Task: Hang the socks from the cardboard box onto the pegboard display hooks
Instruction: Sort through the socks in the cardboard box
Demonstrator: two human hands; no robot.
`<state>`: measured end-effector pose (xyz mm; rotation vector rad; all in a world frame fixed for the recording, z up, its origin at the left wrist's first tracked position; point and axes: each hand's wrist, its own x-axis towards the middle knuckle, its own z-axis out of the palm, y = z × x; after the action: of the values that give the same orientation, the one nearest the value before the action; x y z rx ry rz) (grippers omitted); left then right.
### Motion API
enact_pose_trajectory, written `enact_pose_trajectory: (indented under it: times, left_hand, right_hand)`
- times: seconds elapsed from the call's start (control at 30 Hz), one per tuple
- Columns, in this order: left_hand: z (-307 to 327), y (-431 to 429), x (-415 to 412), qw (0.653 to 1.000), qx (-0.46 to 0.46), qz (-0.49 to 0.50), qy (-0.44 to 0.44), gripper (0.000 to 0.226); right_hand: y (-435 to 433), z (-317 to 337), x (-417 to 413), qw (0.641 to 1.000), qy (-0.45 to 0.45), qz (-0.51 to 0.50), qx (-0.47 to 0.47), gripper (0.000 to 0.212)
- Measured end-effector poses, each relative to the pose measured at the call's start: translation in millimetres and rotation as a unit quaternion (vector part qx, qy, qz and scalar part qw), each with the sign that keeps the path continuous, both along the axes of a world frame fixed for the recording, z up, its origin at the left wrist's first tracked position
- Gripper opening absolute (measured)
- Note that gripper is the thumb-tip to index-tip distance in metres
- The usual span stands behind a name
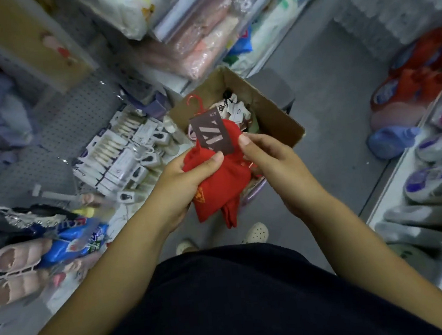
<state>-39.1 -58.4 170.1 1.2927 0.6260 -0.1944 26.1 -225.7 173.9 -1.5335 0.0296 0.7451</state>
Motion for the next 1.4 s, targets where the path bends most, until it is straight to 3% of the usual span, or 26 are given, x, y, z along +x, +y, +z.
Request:
enact_pose_trajectory:
  times: [0.17, 0.3, 0.5, 0.63, 0.77, 0.87, 1.0, 1.23, 1.4]
  left_hand:
    - [8.5, 24.7, -56.8, 0.999, 0.015, 0.036, 0.008, 0.036]
    - [7.8, 62.4, -119.9, 0.991, 0.052, 0.123, 0.027, 0.019]
    - [6.8, 143.3, -239.7, 0.945, 0.106, 0.305, 0.060, 0.029]
    - [13.1, 184.5, -309.7, 0.914, 0.149, 0.375, 0.039, 0.012]
    - [21.9, 209.8, -360.7, 0.887, 0.139, 0.439, 0.026, 0.015]
    - [36.1, 217.2, -389.4, 0.885, 0.137, 0.445, 0.012, 0.030]
    - [58.5, 224.1, -419.8, 0.881, 0.148, 0.449, 0.003, 0.019]
    - [79.2, 246.4, -443.7, 0.829, 0.202, 0.522, 0.001, 0.017]
    - [102.3, 260.6, -438.0, 0.796, 0.156, 0.583, -0.050, 0.021]
  right_hand:
    - [51.3, 7.8, -28.6, 0.995, -0.006, 0.088, 0.047, 0.024]
    - [99.5, -0.7, -67.3, 0.992, -0.009, 0.113, 0.058, 0.024]
    - [170.7, -5.8, -142.1, 0.990, -0.023, 0.122, 0.065, 0.017]
    - [212.9, 0.0, -195.2, 0.987, -0.050, 0.133, 0.070, 0.013]
    - [246.2, 15.1, -240.4, 0.981, -0.067, 0.161, 0.080, 0.015]
    - [267.4, 34.3, -265.4, 0.970, -0.100, 0.187, 0.116, 0.013]
    - [298.7, 69.2, -282.8, 0.941, -0.184, 0.230, 0.170, 0.008]
    - [358.8, 115.5, -291.0, 0.890, -0.306, 0.272, 0.203, 0.010]
    - [391.7, 144.3, -283.8, 0.876, -0.315, 0.289, 0.223, 0.014]
